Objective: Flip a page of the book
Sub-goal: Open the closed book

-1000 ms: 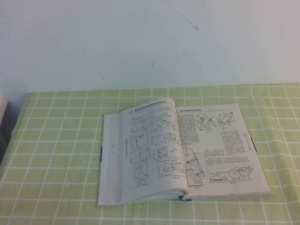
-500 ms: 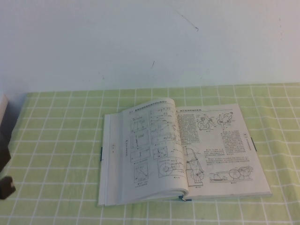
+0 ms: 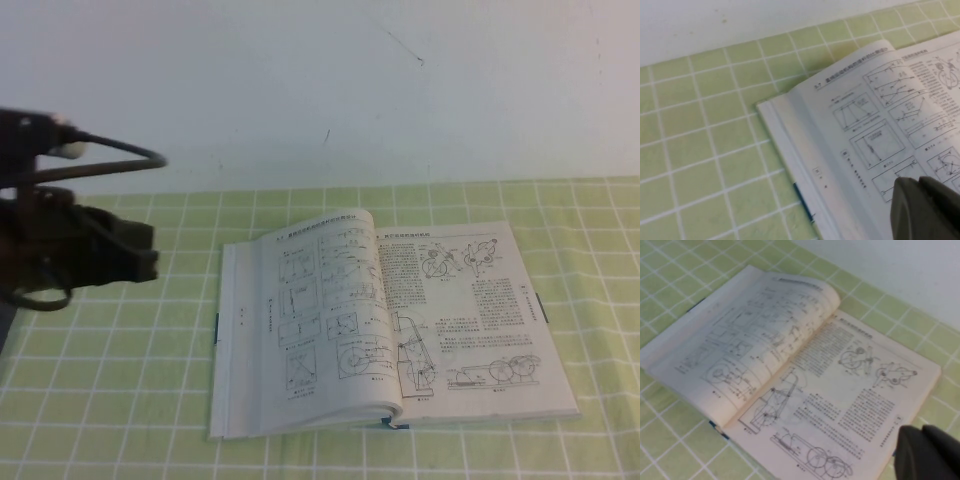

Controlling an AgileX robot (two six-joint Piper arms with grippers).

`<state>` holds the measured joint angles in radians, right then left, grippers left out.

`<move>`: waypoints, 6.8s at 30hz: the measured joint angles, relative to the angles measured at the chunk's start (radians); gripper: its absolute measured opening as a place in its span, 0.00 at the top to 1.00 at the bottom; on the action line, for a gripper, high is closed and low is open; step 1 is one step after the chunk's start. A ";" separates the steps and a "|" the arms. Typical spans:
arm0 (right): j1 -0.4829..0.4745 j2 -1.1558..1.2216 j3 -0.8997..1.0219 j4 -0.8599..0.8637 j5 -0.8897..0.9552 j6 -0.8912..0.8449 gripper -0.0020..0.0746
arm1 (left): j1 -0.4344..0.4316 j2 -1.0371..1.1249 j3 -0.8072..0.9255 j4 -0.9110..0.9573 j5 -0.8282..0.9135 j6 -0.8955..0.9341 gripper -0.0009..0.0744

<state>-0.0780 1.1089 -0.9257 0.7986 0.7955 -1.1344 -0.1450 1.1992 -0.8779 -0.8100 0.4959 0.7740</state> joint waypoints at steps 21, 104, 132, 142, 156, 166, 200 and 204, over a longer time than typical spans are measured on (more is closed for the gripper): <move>0.250 0.390 -0.284 -0.305 0.078 0.390 0.98 | -0.361 0.708 -0.495 -0.139 0.041 0.122 0.99; 0.169 0.897 -0.299 -0.106 -0.085 0.541 0.40 | -0.362 0.860 -0.526 0.168 0.057 -0.178 0.99; 0.169 0.913 -0.299 0.087 -0.046 0.444 0.40 | -0.362 0.860 -0.526 0.172 0.057 -0.165 0.99; 0.171 0.913 -0.299 0.172 -0.027 0.382 0.51 | -0.362 0.860 -0.526 0.172 0.057 -0.165 0.99; 0.171 0.913 -0.299 0.207 -0.019 0.329 0.57 | -0.362 0.860 -0.526 0.172 0.057 -0.164 0.99; 0.171 0.913 -0.299 0.246 0.033 0.274 0.61 | -0.362 0.860 -0.526 0.172 0.057 -0.164 0.99; 0.171 0.913 -0.299 0.373 0.058 0.137 0.61 | -0.557 0.622 -0.519 0.094 0.045 0.103 0.99; 0.171 0.913 -0.299 0.373 0.056 0.132 0.61 | -0.635 0.588 -0.516 0.099 0.047 0.121 0.99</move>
<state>0.0925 2.0215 -1.2251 1.1720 0.8515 -1.0023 -0.7804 1.7869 -1.3942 -0.7113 0.5428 0.8953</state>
